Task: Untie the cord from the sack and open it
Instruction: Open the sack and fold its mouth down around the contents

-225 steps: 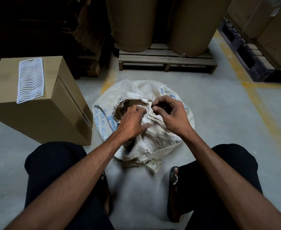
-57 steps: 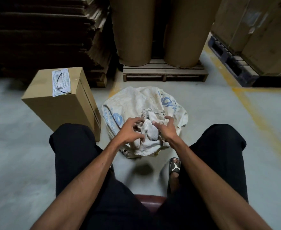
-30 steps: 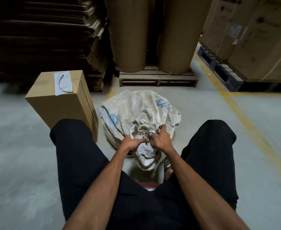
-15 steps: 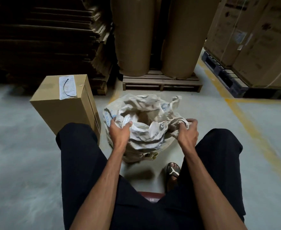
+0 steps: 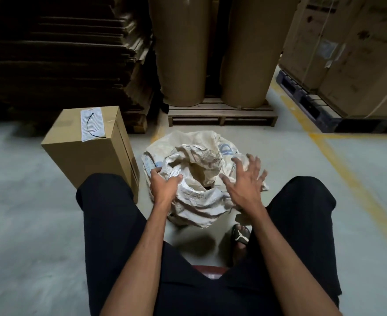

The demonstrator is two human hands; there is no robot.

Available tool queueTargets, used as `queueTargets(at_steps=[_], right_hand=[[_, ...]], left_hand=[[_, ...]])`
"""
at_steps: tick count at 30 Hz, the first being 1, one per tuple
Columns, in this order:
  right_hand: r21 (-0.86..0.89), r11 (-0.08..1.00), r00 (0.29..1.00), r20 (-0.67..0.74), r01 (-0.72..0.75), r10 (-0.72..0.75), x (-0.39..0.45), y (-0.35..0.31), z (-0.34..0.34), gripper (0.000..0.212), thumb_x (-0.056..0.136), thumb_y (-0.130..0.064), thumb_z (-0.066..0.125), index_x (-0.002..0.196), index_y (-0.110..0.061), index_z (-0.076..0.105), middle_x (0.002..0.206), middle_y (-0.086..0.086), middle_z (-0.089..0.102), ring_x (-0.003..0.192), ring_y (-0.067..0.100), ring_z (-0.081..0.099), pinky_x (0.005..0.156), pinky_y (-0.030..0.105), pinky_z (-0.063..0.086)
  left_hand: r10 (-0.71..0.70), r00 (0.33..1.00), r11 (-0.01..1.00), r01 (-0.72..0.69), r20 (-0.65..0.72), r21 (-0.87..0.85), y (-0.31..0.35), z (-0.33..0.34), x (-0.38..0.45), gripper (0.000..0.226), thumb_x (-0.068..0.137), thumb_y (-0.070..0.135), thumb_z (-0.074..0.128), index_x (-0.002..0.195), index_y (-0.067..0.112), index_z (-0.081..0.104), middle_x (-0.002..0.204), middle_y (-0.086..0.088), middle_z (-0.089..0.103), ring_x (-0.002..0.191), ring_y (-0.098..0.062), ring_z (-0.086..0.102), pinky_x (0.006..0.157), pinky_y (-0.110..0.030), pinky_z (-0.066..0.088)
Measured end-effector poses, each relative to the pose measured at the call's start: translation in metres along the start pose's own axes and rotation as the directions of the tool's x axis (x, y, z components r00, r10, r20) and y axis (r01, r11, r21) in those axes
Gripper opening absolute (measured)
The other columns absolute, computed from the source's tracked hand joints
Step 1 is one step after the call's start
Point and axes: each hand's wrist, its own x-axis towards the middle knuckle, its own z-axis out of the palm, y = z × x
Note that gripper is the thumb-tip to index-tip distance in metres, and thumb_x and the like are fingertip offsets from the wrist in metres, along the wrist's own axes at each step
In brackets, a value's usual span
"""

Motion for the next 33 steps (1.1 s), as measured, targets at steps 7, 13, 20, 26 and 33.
queueTargets(at_steps=[7, 13, 20, 26, 33], right_hand=[[-0.177, 0.975, 0.916, 0.354, -0.135, 0.191, -0.016, 0.01, 0.052, 0.1, 0.086, -0.056, 0.065, 0.16, -0.019, 0.008, 0.161, 0.02, 0.028, 0.152, 0.043, 0.013, 0.118, 0.069, 0.014], [-0.28, 0.933, 0.806, 0.484, -0.226, 0.341, -0.018, 0.024, 0.069, 0.092, 0.091, -0.049, 0.067, 0.158, -0.017, 0.014, 0.155, 0.023, 0.034, 0.144, 0.05, 0.026, 0.113, 0.074, 0.013], [-0.187, 0.931, 0.844, 0.392, -0.315, 0.364, -0.018, 0.032, 0.075, 0.048, 0.095, -0.038, 0.067, 0.131, -0.014, 0.046, 0.133, 0.01, 0.049, 0.116, 0.033, 0.059, 0.102, 0.05, 0.042], [-0.187, 0.923, 0.864, 0.328, -0.337, 0.382, -0.02, 0.037, 0.077, 0.019, 0.095, -0.024, 0.065, 0.111, -0.014, 0.066, 0.11, 0.006, 0.065, 0.096, 0.027, 0.066, 0.083, 0.038, 0.046], [-0.242, 0.932, 0.91, 0.252, -0.271, 0.33, -0.013, 0.032, 0.08, 0.019, 0.094, -0.01, 0.052, 0.102, -0.015, 0.069, 0.104, 0.005, 0.065, 0.093, 0.026, 0.059, 0.084, 0.043, 0.037]], left_hand=[[-0.213, 0.961, 0.968, 0.232, 0.174, -0.097, -0.015, -0.006, 0.006, 0.077, 0.076, 0.009, 0.084, 0.139, 0.02, 0.04, 0.128, -0.01, 0.06, 0.113, -0.03, 0.063, 0.1, -0.051, 0.053], [-0.304, 0.929, 0.922, 0.343, 0.21, -0.18, -0.017, -0.011, 0.007, 0.065, 0.078, -0.006, 0.078, 0.135, 0.008, 0.049, 0.119, -0.015, 0.069, 0.1, -0.032, 0.071, 0.071, -0.039, 0.063], [-0.312, 0.92, 0.926, 0.35, 0.236, -0.14, -0.021, -0.006, 0.01, 0.058, 0.078, -0.005, 0.078, 0.129, 0.004, 0.052, 0.112, -0.014, 0.071, 0.095, -0.03, 0.071, 0.068, -0.032, 0.057], [-0.263, 0.937, 0.961, 0.276, 0.228, -0.027, -0.033, -0.004, 0.015, 0.081, 0.075, 0.013, 0.085, 0.14, 0.008, 0.038, 0.132, -0.009, 0.059, 0.116, -0.028, 0.06, 0.096, -0.039, 0.053], [-0.222, 0.956, 0.966, 0.19, 0.19, 0.174, -0.035, 0.0, 0.013, 0.102, 0.067, 0.032, 0.081, 0.148, 0.016, 0.023, 0.148, -0.012, 0.046, 0.133, -0.034, 0.046, 0.111, -0.05, 0.042]])
